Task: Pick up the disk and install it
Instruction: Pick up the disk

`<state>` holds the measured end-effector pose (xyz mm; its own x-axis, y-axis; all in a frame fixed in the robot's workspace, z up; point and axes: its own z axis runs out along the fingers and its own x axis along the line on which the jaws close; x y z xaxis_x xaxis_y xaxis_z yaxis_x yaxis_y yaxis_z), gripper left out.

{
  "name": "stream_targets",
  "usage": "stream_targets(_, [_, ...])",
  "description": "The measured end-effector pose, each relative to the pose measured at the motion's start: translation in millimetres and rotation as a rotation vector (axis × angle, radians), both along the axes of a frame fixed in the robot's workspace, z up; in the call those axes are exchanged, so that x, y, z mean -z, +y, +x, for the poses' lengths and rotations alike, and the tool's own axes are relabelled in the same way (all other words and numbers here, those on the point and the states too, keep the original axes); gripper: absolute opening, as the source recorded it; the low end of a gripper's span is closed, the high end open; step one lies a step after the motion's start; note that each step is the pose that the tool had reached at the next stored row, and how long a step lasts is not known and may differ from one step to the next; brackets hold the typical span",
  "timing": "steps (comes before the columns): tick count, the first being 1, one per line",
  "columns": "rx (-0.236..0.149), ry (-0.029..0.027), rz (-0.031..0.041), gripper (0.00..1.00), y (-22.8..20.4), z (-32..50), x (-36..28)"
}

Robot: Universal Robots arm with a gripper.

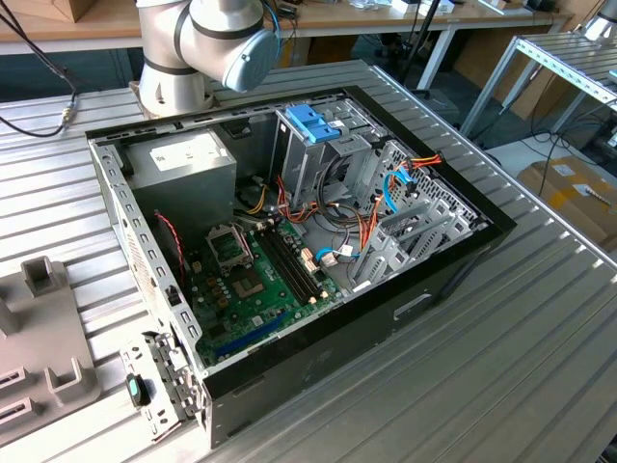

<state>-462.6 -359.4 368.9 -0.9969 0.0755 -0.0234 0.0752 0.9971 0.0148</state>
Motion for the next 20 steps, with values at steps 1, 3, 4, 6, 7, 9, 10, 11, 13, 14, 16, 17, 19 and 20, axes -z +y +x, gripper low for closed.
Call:
stream_targets(1, [0.000, 0.0000, 0.0000, 0.11, 0.0, 0.0, 0.0])
stream_targets(3, [-0.008, 0.0000, 0.0000, 0.11, 0.0, 0.0, 0.0])
stream_targets(4, [-0.019, 0.0001, -0.0001, 0.11, 0.0, 0.0, 0.0])
stream_targets(6, [-0.081, 0.0001, -0.0001, 0.11, 0.0, 0.0, 0.3])
stream_targets(7, [-0.100, 0.0001, -0.0001, 0.11, 0.0, 0.0, 0.5])
stream_targets(9, [-0.151, 0.0001, -0.0001, 0.11, 0.0, 0.0, 0.9])
stream_targets(10, [-0.168, 0.0001, -0.0001, 0.11, 0.0, 0.0, 1.1])
stream_targets(11, [-0.188, 0.0000, 0.0000, 0.11, 0.0, 0.0, 1.3])
stream_targets(13, [-0.229, 0.0000, -0.0001, 0.11, 0.0, 0.0, 1.6])
stream_targets(14, [-0.253, 0.0001, -0.0001, 0.11, 0.0, 0.0, 1.8])
stream_targets(16, [-0.309, 0.0001, 0.0000, 0.11, 0.0, 0.0, 2.3])
stream_targets(17, [-0.329, 0.0000, 0.0000, 0.11, 0.0, 0.0, 2.5])
stream_targets(19, [-0.386, 0.0000, -0.0001, 0.11, 0.0, 0.0, 3.0])
stream_targets(20, [-0.417, 0.0001, 0.0000, 0.11, 0.0, 0.0, 3.3])
